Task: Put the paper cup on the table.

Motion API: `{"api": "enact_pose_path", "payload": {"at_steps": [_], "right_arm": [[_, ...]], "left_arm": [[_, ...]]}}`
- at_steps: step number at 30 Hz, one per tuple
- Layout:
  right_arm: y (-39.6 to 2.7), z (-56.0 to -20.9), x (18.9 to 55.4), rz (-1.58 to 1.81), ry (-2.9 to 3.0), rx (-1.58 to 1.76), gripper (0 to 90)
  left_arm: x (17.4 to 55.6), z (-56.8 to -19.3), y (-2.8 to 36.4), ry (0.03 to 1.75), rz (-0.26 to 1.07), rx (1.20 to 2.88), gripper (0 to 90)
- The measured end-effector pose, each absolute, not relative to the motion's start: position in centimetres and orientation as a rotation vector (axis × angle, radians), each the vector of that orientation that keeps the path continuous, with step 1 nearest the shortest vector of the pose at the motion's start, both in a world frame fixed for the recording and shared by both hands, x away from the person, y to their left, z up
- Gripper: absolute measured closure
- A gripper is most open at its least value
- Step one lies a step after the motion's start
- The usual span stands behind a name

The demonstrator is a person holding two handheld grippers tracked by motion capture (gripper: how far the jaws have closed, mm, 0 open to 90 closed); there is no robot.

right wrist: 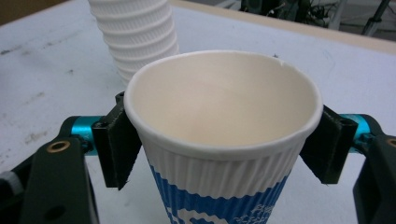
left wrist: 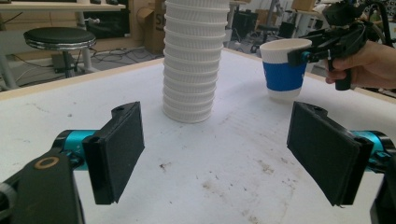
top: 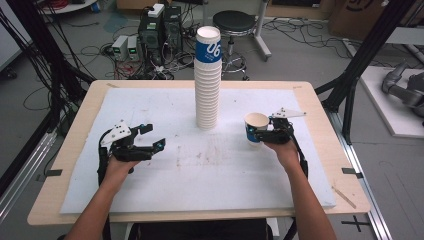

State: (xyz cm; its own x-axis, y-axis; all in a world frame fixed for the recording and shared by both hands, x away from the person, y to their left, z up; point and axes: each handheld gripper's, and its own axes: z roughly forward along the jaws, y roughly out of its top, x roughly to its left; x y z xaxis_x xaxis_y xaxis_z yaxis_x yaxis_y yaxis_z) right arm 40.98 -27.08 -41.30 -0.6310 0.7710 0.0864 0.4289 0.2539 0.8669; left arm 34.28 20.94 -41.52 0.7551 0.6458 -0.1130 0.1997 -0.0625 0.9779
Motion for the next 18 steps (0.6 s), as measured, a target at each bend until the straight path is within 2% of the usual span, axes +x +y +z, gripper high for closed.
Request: {"api": "enact_pose_path", "payload": {"at_steps": [18], "right_arm": [[-28.6,-42.6,38.9,1.343,2.204,1.1,18.5]], "left_arm": [[34.3,-41.9,20.7,0.703,0.41,1.657,18.8]]}}
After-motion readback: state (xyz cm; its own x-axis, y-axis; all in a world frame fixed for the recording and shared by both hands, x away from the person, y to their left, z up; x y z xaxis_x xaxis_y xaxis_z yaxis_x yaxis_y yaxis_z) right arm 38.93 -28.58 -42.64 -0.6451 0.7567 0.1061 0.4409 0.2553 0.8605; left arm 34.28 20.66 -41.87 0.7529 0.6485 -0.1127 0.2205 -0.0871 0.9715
